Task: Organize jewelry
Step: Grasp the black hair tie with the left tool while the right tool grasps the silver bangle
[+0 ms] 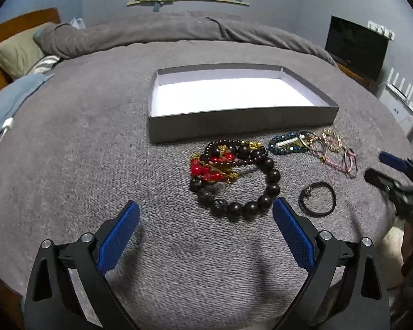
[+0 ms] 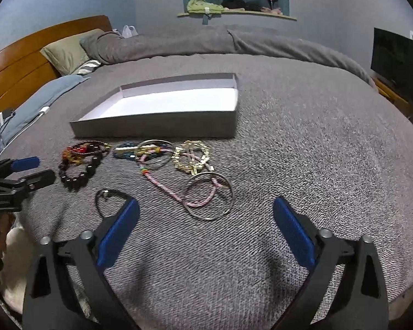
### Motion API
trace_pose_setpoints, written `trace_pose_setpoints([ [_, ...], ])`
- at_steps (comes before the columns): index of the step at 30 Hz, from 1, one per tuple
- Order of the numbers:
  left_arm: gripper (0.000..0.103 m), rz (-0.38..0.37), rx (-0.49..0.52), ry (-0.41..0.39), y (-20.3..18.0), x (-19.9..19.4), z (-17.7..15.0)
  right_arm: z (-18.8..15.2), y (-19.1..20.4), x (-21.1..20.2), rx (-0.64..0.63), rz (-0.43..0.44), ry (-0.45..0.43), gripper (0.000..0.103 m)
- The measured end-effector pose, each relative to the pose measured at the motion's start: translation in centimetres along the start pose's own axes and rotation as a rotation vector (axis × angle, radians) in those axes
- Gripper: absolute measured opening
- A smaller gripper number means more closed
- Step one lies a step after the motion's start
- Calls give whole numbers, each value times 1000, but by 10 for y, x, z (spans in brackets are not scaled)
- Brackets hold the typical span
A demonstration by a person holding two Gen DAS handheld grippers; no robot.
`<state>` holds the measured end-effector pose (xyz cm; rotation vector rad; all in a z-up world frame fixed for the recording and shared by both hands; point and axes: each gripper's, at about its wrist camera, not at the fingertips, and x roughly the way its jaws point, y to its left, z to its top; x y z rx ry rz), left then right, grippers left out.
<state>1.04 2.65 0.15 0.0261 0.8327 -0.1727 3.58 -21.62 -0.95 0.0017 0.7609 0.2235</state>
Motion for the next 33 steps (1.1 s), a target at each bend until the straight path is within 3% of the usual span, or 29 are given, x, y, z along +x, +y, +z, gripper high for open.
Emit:
trace_pose_setpoints([
  [4,97,20,16,-13,5,0,1,1,-8,9,23,-7,27,58],
  [7,97,22,9,-14,8,3,3,0,-14,12,50,-8,41,47],
  [15,97,-4,2,-7,12,10,6,-2,-2,22,7,26,73,50],
  [19,97,-11,8,-2,12,11,4,-2,-1,28,11,34,78,61],
  [26,97,-10,11,12,10,15,3,-3,2,33,-9,32,77,60],
  [29,97,-12,9,14,10,15,3,-2,0,32,-3,31,69,52],
  [33,97,-10,10,18,9,16,3,-2,-2,28,5,43,59,51],
])
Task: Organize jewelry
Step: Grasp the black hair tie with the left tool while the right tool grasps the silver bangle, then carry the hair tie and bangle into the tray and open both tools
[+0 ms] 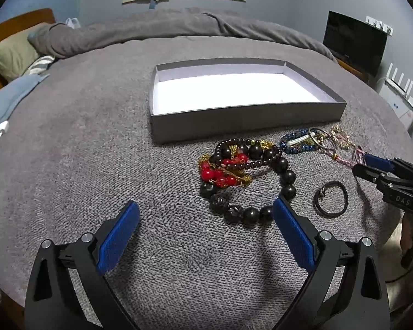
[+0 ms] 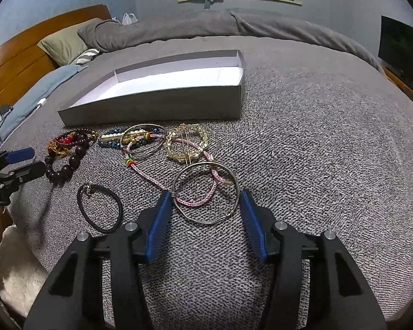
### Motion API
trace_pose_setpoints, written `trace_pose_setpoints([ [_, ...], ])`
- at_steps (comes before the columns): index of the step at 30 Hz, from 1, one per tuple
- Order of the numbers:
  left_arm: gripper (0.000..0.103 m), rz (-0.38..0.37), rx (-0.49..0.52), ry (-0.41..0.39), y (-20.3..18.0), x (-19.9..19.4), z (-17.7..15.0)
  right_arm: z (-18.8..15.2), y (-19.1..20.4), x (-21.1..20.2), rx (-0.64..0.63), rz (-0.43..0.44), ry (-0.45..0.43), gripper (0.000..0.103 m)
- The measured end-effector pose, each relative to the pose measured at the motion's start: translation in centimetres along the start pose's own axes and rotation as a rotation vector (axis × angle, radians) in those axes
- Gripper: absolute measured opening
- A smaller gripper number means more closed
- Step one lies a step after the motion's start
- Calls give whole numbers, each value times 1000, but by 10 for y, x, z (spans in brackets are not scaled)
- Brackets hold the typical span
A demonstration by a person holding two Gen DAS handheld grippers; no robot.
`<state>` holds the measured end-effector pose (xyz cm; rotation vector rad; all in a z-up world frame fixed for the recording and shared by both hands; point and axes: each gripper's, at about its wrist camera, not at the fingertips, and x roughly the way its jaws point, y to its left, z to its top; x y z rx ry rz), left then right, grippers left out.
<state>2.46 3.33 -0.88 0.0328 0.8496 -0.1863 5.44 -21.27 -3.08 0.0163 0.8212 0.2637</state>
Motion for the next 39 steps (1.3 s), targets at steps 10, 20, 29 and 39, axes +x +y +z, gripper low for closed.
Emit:
trace_pose_setpoints([
  [10,97,-67,5,-4,-6,-8,-2,-7,-8,-21,13,1,-32,51],
  [20,86,-230,211,-16,-84,-10,-3,-25,-32,-29,68,8,15,51],
  [29,44,-172,340,36,-114,24,-1,-27,-35,-24,51,22,37,52],
  [39,13,-188,355,37,-112,24,2,-23,-20,-15,-31,-19,36,51],
])
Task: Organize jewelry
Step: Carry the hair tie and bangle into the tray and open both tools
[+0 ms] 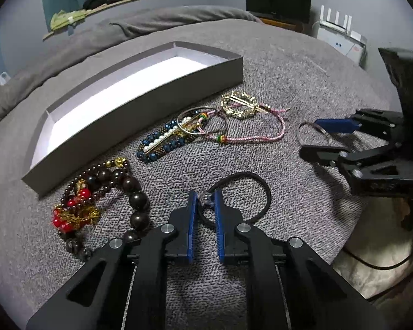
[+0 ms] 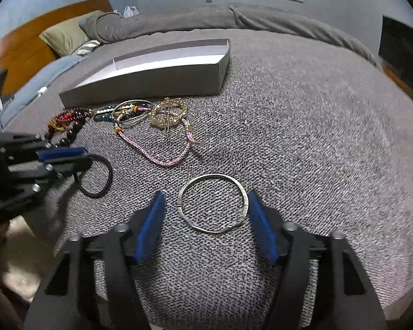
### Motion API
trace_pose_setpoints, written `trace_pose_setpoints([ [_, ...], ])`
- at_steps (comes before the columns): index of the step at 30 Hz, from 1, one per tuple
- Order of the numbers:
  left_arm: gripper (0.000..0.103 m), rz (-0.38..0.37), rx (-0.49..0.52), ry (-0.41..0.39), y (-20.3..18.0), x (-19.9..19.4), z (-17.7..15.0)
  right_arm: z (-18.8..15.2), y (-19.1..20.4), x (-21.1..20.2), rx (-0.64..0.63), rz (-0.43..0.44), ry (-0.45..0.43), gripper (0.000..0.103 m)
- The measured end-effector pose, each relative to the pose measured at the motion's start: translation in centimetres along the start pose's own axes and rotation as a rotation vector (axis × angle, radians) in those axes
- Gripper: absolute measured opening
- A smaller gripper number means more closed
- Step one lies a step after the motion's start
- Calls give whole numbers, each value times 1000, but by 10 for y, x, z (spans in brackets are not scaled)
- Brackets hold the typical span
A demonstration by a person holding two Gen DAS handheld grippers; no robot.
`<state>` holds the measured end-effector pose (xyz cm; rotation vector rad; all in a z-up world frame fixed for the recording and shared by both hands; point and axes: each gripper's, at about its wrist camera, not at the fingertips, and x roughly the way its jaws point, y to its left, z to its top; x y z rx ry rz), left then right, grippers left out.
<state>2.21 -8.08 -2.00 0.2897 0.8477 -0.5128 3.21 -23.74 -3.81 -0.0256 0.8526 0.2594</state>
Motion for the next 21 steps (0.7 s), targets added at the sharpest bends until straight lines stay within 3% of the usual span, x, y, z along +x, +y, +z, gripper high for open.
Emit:
trace_pose_setpoints([
  [7,13,-16,-41,-111,16,-40,14,15,-2,-16,20,19,-47,51],
  [11,13,-11,-75,-180,43,-64,35,51,3,-24,1,50,-93,51],
  [15,13,45,-139,-236,84,-78,63,101,14,-24,-23,79,-130,51],
  [18,13,41,-232,-225,125,-69,81,137,25,-14,-49,68,-171,51],
  [21,13,59,-302,-202,155,-50,93,168,33,12,-41,64,-156,51],
])
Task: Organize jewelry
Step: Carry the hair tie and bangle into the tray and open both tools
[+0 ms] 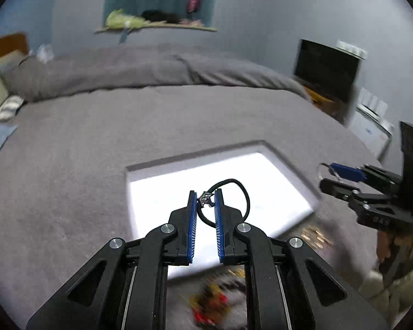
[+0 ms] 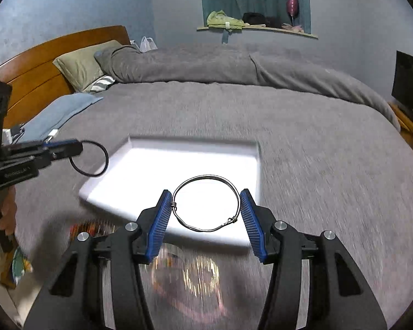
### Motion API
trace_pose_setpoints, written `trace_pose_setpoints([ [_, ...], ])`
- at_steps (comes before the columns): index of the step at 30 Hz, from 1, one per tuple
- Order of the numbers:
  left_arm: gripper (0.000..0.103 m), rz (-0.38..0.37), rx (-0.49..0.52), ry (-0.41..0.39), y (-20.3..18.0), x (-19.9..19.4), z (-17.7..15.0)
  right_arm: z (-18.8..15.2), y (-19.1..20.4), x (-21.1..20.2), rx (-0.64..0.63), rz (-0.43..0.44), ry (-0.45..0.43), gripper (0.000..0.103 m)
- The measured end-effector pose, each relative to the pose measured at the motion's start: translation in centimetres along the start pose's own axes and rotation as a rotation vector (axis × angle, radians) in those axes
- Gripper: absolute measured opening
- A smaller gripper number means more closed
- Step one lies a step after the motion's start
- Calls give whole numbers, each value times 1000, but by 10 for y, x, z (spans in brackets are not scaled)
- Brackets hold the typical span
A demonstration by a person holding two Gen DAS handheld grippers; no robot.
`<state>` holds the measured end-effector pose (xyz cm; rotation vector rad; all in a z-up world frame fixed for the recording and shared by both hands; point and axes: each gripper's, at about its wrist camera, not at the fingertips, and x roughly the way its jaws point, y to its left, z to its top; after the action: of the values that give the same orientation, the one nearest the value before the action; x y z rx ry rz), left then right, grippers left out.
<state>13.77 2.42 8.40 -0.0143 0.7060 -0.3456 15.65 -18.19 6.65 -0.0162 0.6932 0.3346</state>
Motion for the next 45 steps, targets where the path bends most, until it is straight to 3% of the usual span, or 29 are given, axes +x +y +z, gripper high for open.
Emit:
trace_pose_setpoints([
  [6,13,46,-64,60,36,52,20,29,0,66,32,-37,76,51],
  [14,13,80,-124,212,71,113,26,34,-12,124,121,-61,215,51],
  [22,13,110,-93,276,76,135,18,23,-13,144,124,-96,275,51],
  [33,17,144,-43,285,68,145,13,20,-12,147,119,-99,281,52],
  [36,22,158,-28,274,65,144,14,21,-12,143,125,-83,261,54],
  [38,42,165,-20,253,63,139,14,21,-11,135,128,-62,232,69],
  [39,46,150,-23,234,62,135,15,22,-11,130,131,-48,215,75],
  [41,70,149,-30,202,59,125,16,23,-9,112,132,-23,163,80],
  [45,81,175,-8,130,49,99,14,20,-6,69,130,2,61,97],
])
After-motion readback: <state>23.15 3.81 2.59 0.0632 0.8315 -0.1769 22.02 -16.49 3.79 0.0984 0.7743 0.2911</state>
